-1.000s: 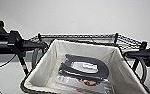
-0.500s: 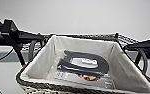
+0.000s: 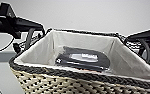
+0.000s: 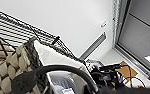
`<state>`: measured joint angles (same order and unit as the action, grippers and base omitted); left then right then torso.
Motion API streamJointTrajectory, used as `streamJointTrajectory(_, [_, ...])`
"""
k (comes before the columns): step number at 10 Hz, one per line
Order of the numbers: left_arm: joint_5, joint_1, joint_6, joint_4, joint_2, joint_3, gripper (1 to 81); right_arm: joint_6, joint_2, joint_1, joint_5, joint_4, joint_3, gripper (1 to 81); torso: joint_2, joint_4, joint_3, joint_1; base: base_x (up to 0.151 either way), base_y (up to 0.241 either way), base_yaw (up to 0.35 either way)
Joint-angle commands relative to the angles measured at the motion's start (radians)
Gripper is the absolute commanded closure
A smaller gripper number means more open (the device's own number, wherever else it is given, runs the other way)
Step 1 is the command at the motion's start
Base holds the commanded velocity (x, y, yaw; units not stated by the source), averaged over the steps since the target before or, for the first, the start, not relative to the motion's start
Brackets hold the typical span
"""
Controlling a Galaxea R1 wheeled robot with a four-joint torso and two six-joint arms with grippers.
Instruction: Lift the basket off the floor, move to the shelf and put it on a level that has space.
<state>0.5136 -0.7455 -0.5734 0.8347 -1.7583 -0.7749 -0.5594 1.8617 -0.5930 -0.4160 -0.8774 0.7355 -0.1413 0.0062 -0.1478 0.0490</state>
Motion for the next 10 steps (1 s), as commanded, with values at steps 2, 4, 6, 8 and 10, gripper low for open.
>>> streamJointTrajectory(2, [-0.075,-0.117,0.014,-0.003,-0.092,-0.106,81.1,0.003,0.09,-0.184,0.045,0.002,0.126,81.1,0.0,0.0,0.0,0.0,0.0,0.0,0.0])
streamJointTrajectory(4, [-0.073,-0.129,0.014,0.003,-0.113,-0.141,81.1,-0.014,0.133,-0.233,0.016,0.003,0.191,81.1,0.0,0.0,0.0,0.0,0.0,0.0,0.0])
streamJointTrajectory(6, [-0.073,-0.174,-0.008,0.001,-0.148,-0.162,81.1,-0.024,0.168,-0.268,0.006,0.002,0.24,81.1,0.0,0.0,0.0,0.0,0.0,0.0,0.0])
streamJointTrajectory(8, [-0.072,-0.209,-0.02,0.006,-0.19,-0.211,81.1,-0.024,0.19,-0.285,-0.012,0.003,0.284,81.1,0.0,0.0,0.0,0.0,0.0,0.0,0.0])
streamJointTrajectory(10, [-0.033,-0.234,-0.037,-0.003,-0.222,-0.248,81.1,-0.024,0.208,-0.314,-0.027,0.006,0.316,81.1,0.0,0.0,0.0,0.0,0.0,0.0,0.0])
